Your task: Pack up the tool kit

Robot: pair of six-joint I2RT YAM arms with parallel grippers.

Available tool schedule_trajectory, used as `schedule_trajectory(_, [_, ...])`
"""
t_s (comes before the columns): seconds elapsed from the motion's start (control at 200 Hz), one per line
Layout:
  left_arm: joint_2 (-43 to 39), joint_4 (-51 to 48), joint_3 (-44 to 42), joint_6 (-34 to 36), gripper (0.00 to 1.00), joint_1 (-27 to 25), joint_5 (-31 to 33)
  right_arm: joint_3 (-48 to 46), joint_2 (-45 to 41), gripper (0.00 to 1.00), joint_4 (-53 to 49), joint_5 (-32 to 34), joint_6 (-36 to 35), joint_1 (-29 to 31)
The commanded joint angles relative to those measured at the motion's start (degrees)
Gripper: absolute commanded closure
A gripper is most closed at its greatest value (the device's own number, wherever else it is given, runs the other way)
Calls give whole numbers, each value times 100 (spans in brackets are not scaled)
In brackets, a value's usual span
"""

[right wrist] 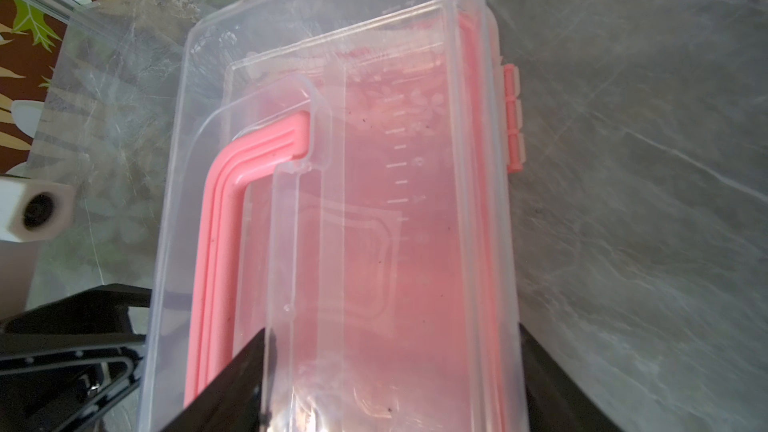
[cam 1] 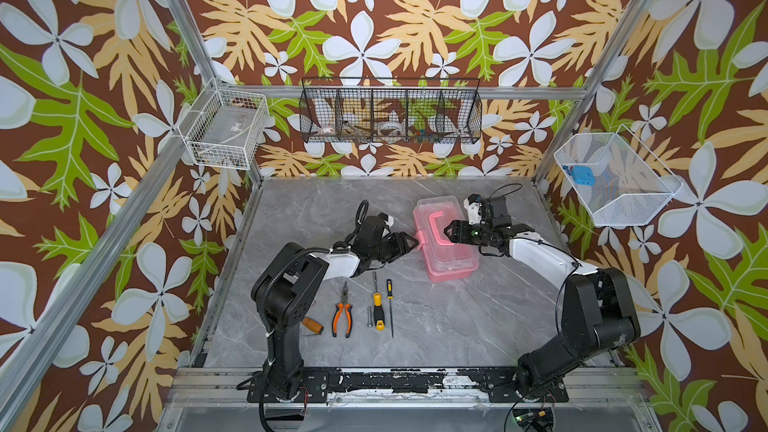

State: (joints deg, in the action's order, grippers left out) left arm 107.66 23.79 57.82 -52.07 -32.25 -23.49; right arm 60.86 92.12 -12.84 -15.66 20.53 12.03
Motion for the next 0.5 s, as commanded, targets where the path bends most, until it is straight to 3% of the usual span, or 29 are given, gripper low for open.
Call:
schedule_trajectory(0.0, [-48, -645, 265, 610, 37, 0, 573, -22, 9, 24, -711, 64, 75, 1])
schedule_trajectory(0.21, [427, -234, 588, 353, 24, 7, 214, -12, 37, 24, -712, 65, 65, -3])
schedule_trajectory(0.495, [782, 934, 444, -267, 23, 6, -175, -13, 87, 23, -711, 42, 54, 5])
